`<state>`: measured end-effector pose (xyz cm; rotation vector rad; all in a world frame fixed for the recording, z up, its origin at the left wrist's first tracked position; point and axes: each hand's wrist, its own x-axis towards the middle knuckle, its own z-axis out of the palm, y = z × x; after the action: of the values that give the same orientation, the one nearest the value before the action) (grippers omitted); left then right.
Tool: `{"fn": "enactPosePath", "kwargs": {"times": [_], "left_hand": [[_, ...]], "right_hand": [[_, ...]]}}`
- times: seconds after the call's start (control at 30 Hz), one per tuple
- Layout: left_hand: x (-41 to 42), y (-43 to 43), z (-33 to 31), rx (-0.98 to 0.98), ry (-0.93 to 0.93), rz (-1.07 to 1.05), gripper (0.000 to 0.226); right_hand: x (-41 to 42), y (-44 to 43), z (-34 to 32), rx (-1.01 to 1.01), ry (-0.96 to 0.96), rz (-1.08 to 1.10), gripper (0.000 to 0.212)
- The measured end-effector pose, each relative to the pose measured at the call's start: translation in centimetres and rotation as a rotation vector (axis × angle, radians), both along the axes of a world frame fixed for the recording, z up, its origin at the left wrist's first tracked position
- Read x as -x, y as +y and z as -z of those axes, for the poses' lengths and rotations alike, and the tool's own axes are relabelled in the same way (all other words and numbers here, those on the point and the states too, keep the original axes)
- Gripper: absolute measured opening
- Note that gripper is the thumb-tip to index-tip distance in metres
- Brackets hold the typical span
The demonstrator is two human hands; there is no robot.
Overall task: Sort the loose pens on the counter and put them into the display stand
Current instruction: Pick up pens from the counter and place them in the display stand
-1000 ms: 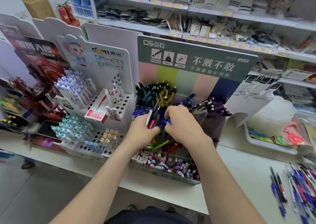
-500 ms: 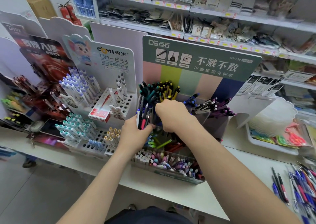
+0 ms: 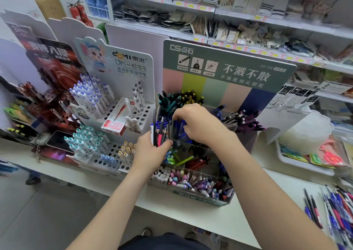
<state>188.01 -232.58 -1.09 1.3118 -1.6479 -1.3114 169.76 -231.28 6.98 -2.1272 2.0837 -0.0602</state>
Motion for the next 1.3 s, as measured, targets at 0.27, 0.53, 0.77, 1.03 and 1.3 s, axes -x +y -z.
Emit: {"fn": "enactPosePath", "kwargs": {"times": [0.27,0.53,0.77,1.03,1.3], "left_hand": [[0.0,0.0,-0.2,-0.081,0.036,0.017,0.017],[0.4,0.7,-1.4,-0.228,0.173,0.035,0.013],[0.1,0.8,-2.4,-0.314,0.355,0.107,0.020],[0.8,1.7,-3.5,-0.388,0.401,0.356,0.019],[2.4,2.6,-3.2,-0.544,0.347,0.493,0.025]], "right_hand": [[-0.7,2.0,3.0,0.131,0.181,0.019,0.018],[-1.7,2.1,4.2,0.168,0.211,0.045,0.011],[-2.6,4.0,3.1,0.472,-0.349,0.307,0.026],[-4.5,6.7,3.3,0.248,-1.261,0.600,0.019],[-0.8,8.8,1.6,0.887,-1.190,0.731,0.025]]}}
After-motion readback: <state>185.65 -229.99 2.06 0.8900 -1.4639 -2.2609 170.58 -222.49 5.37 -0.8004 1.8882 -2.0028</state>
